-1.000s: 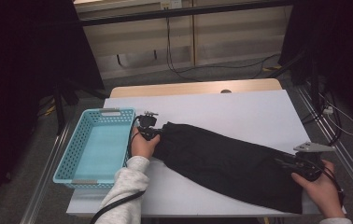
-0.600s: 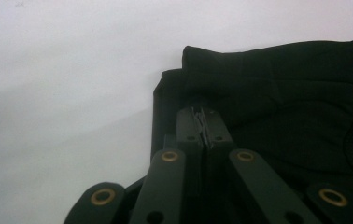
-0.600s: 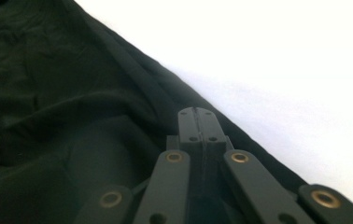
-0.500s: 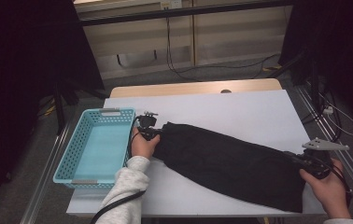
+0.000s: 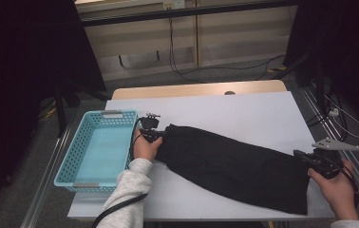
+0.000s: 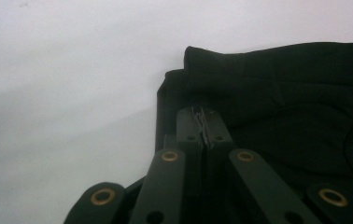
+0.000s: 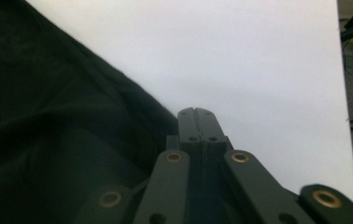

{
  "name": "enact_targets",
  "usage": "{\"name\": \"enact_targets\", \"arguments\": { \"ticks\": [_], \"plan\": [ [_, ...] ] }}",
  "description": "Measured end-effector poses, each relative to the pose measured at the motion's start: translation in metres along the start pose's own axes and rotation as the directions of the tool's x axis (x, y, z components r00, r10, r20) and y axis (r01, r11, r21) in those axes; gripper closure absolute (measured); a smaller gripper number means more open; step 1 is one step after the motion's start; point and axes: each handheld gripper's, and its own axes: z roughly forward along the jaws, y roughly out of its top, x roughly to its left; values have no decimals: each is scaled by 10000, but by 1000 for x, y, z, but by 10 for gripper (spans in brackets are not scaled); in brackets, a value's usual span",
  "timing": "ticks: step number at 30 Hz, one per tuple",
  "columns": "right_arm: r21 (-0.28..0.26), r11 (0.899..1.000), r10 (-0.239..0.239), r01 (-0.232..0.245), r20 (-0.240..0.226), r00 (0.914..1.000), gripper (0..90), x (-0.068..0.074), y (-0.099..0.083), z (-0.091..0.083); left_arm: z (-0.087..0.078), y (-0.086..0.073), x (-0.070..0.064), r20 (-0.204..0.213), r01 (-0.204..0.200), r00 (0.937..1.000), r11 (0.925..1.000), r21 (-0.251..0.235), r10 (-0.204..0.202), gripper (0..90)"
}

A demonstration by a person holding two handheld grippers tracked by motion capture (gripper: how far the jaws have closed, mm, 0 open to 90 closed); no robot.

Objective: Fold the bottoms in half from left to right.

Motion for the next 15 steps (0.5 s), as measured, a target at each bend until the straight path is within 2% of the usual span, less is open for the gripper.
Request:
{"name": "enact_targets", "arguments": {
  "ticks": [1,4,6,9,12,15],
  "plan": [
    [183,9998,-26,28,-120,9999,849,1,-1,1,0,0,0,-29,14,10000,10000,-57,-14,877],
    [453,9988,-191,194,-67,9998,786,3,-4,0,0,-1,0,14,43,10000,9999,-101,-42,876],
    [540,9985,-102,105,-62,9999,737,3,-7,0,0,-1,1,21,48,10000,9999,-115,-47,876],
    [459,9989,99,-115,337,9994,719,0,-9,-3,0,-2,0,5,10,10000,9999,-141,-9,875],
    [321,9993,201,-212,349,9992,707,-2,-8,-6,0,-2,1,28,3,10000,9999,-132,-3,875],
    [464,9987,174,-189,333,9993,707,-4,-11,-6,0,-2,1,23,4,10000,9999,-127,-4,874]
  ]
}}
